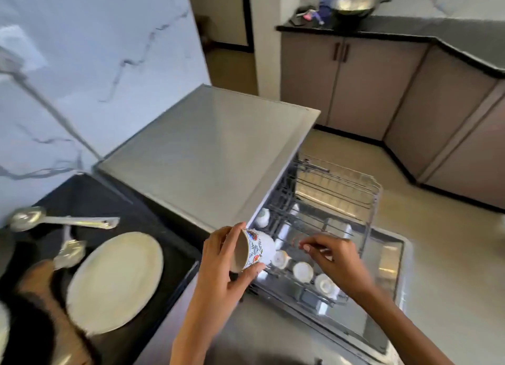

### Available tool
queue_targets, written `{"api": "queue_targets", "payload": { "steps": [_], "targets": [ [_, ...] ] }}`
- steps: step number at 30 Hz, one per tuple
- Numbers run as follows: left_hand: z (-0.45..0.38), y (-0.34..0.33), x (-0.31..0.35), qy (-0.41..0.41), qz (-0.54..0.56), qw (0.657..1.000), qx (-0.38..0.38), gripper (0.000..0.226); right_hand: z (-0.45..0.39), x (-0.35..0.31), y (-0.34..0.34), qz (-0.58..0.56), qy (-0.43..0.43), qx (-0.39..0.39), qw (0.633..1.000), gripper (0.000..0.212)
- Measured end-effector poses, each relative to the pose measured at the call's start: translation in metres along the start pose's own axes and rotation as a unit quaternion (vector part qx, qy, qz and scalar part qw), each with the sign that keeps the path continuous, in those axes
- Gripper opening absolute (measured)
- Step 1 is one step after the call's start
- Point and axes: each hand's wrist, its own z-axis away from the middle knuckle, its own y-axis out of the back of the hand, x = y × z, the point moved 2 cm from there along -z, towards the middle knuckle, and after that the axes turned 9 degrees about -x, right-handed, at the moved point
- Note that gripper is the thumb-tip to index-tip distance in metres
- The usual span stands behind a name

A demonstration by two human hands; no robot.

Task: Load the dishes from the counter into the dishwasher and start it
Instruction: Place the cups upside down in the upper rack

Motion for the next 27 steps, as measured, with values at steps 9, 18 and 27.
{"api": "queue_targets", "payload": {
  "steps": [9,18,27],
  "targets": [
    [-0.068,-0.145,-0.037,0.048,0.096,0.99,-0.089,0.064,-0.006,0.114,0.008,-0.054,0.005,-0.009,0.998,0.063],
    [-0.084,-0.224,-0.122,0.127,0.228,0.958,-0.118,0.071,-0.051,0.202,-0.059,-0.09,0.085,-0.012,0.992,0.068],
    [-0.072,-0.281,-0.21,0.099,-0.234,0.956,-0.145,0.069,-0.136,0.245,-0.068,0.144,0.047,-0.021,0.988,0.068]
  ]
}}
